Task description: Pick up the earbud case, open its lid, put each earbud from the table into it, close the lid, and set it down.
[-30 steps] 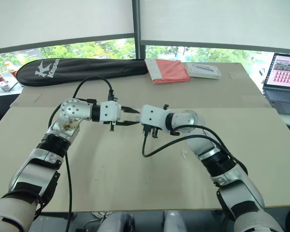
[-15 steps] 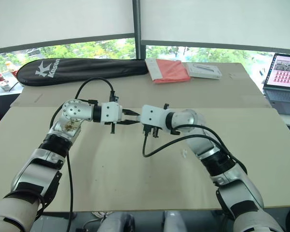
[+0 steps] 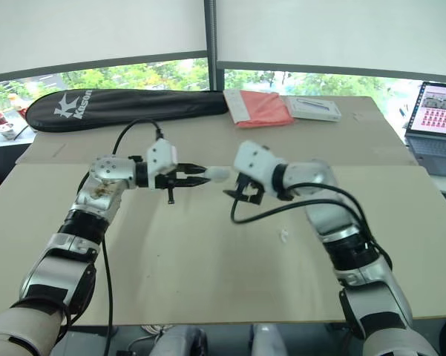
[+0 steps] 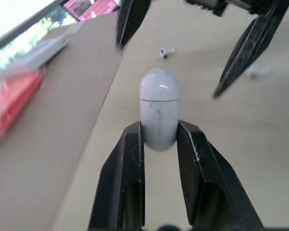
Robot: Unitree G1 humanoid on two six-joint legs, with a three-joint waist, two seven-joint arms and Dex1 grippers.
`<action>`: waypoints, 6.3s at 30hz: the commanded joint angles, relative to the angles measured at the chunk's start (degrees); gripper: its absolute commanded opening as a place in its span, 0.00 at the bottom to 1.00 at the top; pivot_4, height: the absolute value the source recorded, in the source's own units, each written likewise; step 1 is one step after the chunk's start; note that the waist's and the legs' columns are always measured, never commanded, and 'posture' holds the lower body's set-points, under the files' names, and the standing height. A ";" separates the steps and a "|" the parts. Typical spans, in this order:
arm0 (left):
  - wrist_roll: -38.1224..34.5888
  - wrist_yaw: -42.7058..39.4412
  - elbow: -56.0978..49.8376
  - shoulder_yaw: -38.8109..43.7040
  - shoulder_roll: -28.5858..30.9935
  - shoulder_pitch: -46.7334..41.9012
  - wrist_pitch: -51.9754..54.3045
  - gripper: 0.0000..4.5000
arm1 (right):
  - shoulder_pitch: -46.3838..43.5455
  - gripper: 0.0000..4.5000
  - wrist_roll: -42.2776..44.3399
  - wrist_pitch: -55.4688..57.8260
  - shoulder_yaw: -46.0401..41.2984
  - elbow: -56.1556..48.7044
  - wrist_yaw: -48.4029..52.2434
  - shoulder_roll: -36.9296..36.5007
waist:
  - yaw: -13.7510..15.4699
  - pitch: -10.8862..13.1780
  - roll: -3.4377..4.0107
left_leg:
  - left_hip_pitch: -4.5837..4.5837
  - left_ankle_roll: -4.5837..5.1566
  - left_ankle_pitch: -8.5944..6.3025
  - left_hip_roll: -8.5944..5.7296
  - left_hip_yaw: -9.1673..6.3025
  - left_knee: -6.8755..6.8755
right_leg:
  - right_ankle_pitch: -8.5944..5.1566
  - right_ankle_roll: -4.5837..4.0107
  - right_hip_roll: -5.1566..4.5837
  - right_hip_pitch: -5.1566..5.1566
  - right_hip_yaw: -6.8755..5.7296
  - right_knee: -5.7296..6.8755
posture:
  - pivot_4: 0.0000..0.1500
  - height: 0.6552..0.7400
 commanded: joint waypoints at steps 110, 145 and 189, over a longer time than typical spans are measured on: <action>-1.34 43.13 -36.47 11.07 -11.45 25.83 4.54 0.10 | 28.04 0.60 -6.36 -37.11 0.01 40.23 29.19 -43.25 | 1.94 0.01 -0.12 | 0.96 0.18 -0.12 -0.03 -0.09 -0.04 | -0.19 0.00 -0.09 1.16 0.11 -0.64 | 1.00 1.00; -1.13 39.29 -30.59 7.19 -15.05 21.05 1.34 0.10 | -3.18 0.08 29.16 27.21 -22.12 -6.97 -12.94 8.78 | 1.88 -0.12 -0.18 | 0.71 -0.07 -0.13 0.08 -0.27 -0.11 | -0.11 -0.15 -0.09 0.66 -0.03 -0.17 | 1.00 1.00; 1.51 38.06 -29.37 4.31 -17.87 16.05 -4.19 0.10 | -1.58 0.08 32.57 17.49 -18.80 -2.98 -40.91 33.53 | -0.02 -0.12 -0.13 | 0.08 -0.02 0.07 -0.07 -0.17 -0.11 | 0.07 -0.10 0.01 0.08 0.00 -0.01 | 1.00 1.00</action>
